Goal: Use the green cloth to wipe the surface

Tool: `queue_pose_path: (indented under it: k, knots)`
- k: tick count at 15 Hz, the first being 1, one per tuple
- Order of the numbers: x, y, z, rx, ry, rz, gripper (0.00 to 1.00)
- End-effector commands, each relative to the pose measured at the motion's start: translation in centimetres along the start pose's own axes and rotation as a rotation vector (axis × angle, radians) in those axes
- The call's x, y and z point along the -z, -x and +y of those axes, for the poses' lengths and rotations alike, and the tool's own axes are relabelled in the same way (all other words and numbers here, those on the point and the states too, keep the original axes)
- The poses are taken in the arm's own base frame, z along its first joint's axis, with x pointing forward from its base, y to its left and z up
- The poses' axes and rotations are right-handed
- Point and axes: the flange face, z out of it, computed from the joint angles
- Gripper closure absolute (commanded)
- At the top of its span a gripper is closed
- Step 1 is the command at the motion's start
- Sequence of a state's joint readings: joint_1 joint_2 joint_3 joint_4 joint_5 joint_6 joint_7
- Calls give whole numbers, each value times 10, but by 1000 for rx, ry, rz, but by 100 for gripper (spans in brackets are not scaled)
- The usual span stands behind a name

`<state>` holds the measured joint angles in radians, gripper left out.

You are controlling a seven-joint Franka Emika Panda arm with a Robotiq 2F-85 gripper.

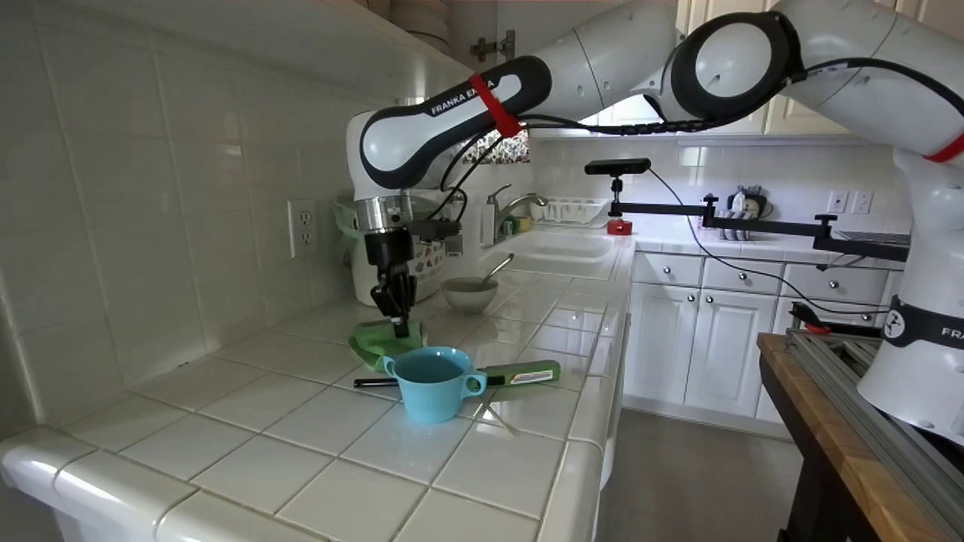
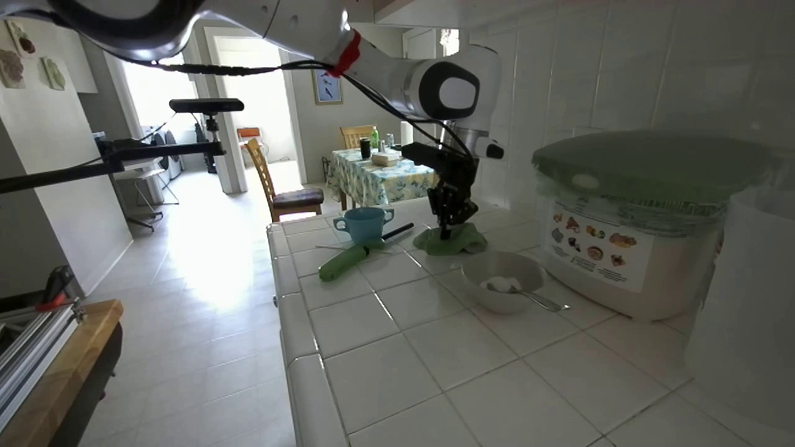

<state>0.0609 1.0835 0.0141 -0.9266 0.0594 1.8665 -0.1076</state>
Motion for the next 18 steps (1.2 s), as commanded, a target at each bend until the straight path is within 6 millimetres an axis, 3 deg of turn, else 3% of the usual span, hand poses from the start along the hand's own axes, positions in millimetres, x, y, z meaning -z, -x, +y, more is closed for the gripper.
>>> queue_pose_path:
  k: [1, 10, 15, 18]
  knots:
    - [2, -19, -1, 1, 11, 45, 99]
    - [2, -36, -8, 24, -10, 152, 99]
    - [-17, -25, -16, 89, -98, 45, 99]
    - [-17, -19, -18, 94, -116, 7, 99]
